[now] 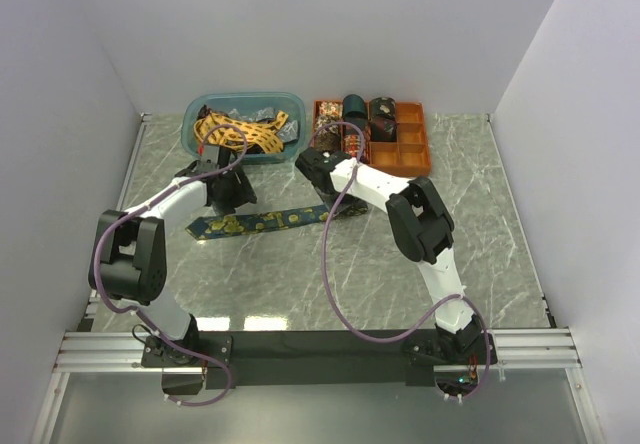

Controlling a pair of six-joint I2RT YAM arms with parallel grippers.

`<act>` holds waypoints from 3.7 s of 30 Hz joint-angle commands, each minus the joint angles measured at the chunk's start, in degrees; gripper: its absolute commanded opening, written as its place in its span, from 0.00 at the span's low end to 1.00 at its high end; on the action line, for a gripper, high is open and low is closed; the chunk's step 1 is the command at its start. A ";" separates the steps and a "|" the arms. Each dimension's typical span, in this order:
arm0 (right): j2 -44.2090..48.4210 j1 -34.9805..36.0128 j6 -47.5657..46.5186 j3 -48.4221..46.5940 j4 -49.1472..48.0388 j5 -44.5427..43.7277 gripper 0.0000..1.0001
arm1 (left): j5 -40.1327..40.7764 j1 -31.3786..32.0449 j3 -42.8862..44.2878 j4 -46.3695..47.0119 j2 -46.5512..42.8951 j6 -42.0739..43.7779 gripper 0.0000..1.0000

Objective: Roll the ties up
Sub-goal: Roll the tie

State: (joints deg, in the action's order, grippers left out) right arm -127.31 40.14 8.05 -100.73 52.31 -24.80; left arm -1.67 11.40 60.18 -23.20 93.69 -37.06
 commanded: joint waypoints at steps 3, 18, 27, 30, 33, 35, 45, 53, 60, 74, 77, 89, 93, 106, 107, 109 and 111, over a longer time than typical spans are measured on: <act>3.20 -0.33 1.00 -3.24 0.07 5.72 0.51 | -0.35 1.43 0.55 1.58 -0.70 0.58 0.70; 4.61 -1.64 1.52 -5.18 1.30 15.04 0.57 | 0.27 2.40 1.87 0.09 -0.61 1.02 0.71; 6.89 -1.99 2.84 -5.09 0.16 17.06 0.59 | 0.00 2.66 1.78 0.26 -0.61 1.20 0.71; 7.51 -2.52 3.54 -4.92 -0.55 18.20 0.58 | 0.00 2.75 2.04 0.17 -0.53 1.29 0.71; 8.04 -3.40 4.07 -4.30 -1.34 20.31 0.59 | -0.09 2.93 2.04 0.00 -0.79 1.46 0.72; 8.21 -3.66 4.43 -3.43 -2.39 21.19 0.59 | 0.00 3.01 2.04 -0.09 -0.96 1.55 0.71; 7.86 -6.39 6.36 4.04 -10.04 29.71 0.53 | -1.75 4.77 2.39 2.10 -1.84 3.22 0.73; 10.23 -7.71 6.89 7.91 -12.15 32.79 0.52 | -4.56 7.06 3.62 7.29 -3.42 7.08 0.90; 15.32 -7.80 7.59 8.79 -13.20 31.22 0.52 | -5.54 8.99 6.79 10.54 -2.90 12.88 0.91; 24.55 -11.31 9.87 12.83 -15.75 29.72 0.53 | -6.95 14.07 8.90 14.67 -0.53 25.69 0.92; 29.11 -14.72 11.89 15.99 -16.71 30.41 0.57 | -7.03 17.50 11.09 14.59 1.92 32.11 0.95; 44.24 -24.75 18.49 32.08 -17.16 29.98 0.93 | -12.83 26.39 30.69 2.74 19.23 51.02 0.99; 46.70 -27.91 18.84 36.12 -17.51 31.21 0.93 | -12.22 27.89 35.87 -1.39 24.07 54.28 0.99; 49.70 -34.69 19.63 42.28 -19.88 36.48 0.91 | -13.71 29.65 40.36 -5.89 30.67 58.33 0.99; 49.44 -35.04 19.89 42.54 -20.06 37.70 0.91 | -13.19 30.08 40.45 -5.89 31.20 58.59 0.99; 48.91 -35.31 19.89 42.72 -20.41 38.50 0.91 | -12.92 30.35 40.54 -5.89 31.90 58.59 0.99; 48.38 -35.48 19.81 42.63 -20.41 39.47 0.91 | -12.83 30.52 40.63 -4.66 31.91 58.59 0.97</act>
State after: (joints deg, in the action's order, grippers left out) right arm -79.02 5.21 27.49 -58.00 34.06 11.97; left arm -14.09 41.08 98.61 -28.75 124.73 20.10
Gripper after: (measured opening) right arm 0.913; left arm 0.980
